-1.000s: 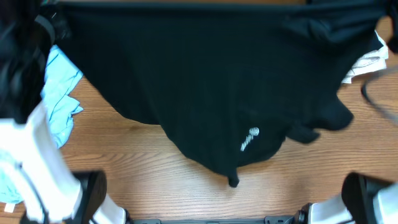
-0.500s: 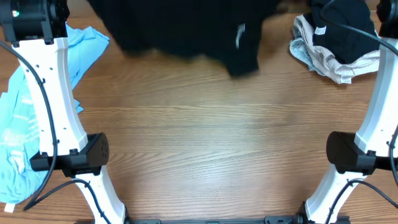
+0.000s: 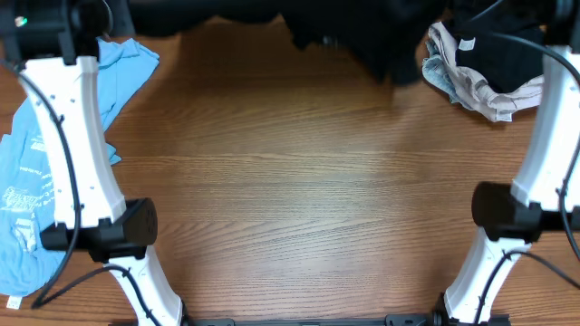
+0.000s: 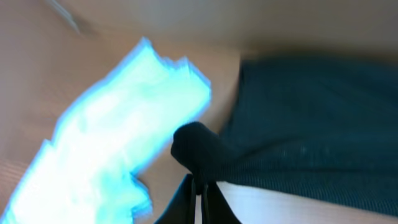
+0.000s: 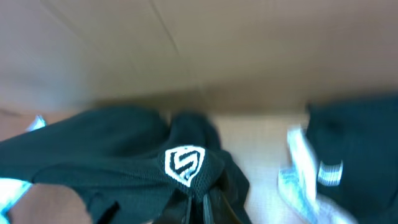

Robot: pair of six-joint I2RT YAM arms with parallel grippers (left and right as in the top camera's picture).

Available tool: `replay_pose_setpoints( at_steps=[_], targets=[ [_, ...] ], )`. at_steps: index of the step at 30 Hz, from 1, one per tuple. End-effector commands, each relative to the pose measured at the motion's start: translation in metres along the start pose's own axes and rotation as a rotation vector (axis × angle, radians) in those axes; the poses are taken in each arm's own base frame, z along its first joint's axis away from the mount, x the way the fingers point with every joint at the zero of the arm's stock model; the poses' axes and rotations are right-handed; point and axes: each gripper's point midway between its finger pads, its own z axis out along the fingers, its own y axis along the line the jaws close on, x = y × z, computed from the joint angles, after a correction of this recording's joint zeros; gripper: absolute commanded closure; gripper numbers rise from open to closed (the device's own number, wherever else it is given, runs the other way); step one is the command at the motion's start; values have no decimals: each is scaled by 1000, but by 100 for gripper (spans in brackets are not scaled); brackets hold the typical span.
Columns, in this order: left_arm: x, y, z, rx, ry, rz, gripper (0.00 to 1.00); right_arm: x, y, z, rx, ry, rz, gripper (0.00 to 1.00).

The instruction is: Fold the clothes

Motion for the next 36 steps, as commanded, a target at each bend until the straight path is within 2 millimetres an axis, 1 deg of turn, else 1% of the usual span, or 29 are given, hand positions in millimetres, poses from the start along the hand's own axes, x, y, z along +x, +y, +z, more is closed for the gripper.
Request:
replay_pose_setpoints(
  at_steps=[1,3,5,8,11,13,15,17,19,20,21,22,23,27,30,33,36],
  targets=[
    [54,3,50,-7,259,-8,96,32,-24,26,57,133,46,96],
    [75,4,52,-19,349,-12,96,45,-24,25,61,187,64,96],
    [85,4,47,-18,393,-50,96,54,-24,22,61,224,80,96],
    [85,-11,38,70,394,-73,96,76,-22,17,58,312,110,96],
    [85,-20,32,125,395,-83,96,82,-20,17,50,337,136,96],
    [91,-19,30,123,416,-82,96,85,-20,16,56,349,167,96],
    [106,-14,29,94,463,-75,96,95,-20,15,61,384,186,96],
    [127,-4,28,40,523,-67,96,111,-24,13,82,442,203,96],
    [150,9,24,-35,583,-71,95,134,-30,10,121,516,221,96],
    [161,16,20,-72,609,-74,95,145,-34,5,151,548,238,96],
    [175,20,14,-95,641,-84,95,161,-39,-3,193,588,250,96],
    [184,22,10,-100,657,-94,96,168,-39,-9,200,603,254,96],
    [192,22,5,-103,671,-103,96,177,-38,-17,203,622,261,96],
    [213,26,-7,-119,689,-132,96,206,-30,-41,207,633,284,96],
    [228,26,-11,-125,710,-147,96,236,-22,-53,194,653,300,96],
    [247,27,-7,-139,758,-156,96,273,-20,-57,193,697,345,96],
    [270,27,2,-159,819,-163,96,316,-23,-53,202,764,391,96]
  ],
)
